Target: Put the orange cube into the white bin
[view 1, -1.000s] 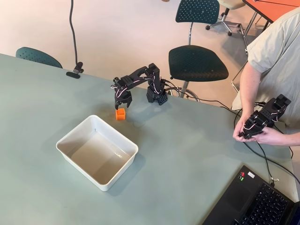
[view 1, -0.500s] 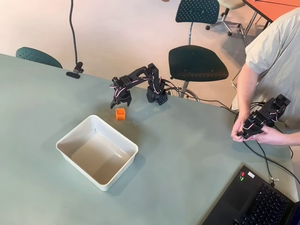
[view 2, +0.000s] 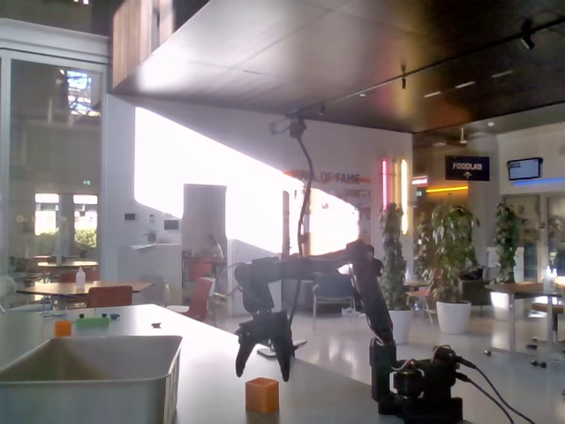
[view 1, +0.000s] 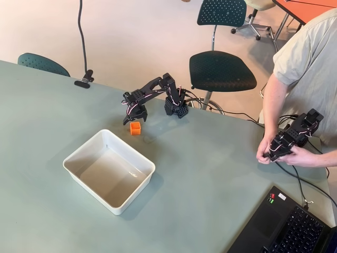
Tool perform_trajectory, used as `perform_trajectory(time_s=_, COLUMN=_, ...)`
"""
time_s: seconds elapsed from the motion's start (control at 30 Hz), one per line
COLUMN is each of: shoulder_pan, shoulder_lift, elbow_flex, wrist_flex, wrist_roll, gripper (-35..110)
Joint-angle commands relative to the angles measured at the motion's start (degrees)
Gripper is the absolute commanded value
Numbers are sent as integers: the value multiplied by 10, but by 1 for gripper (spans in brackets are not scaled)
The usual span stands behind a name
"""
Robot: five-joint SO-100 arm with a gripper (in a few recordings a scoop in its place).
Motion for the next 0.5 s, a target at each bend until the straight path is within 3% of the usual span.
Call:
perform_trajectory(time_s=0.0, shoulder_pan=1, shoulder_lift=4, elbow_flex=-11, wrist_flex=-27, wrist_roll=2, gripper=66)
perform_trajectory(time_s=0.47, shoulder_pan=-1, shoulder_lift=-48, elbow_flex=-17, wrist_flex=-47, wrist_roll=18, gripper=66)
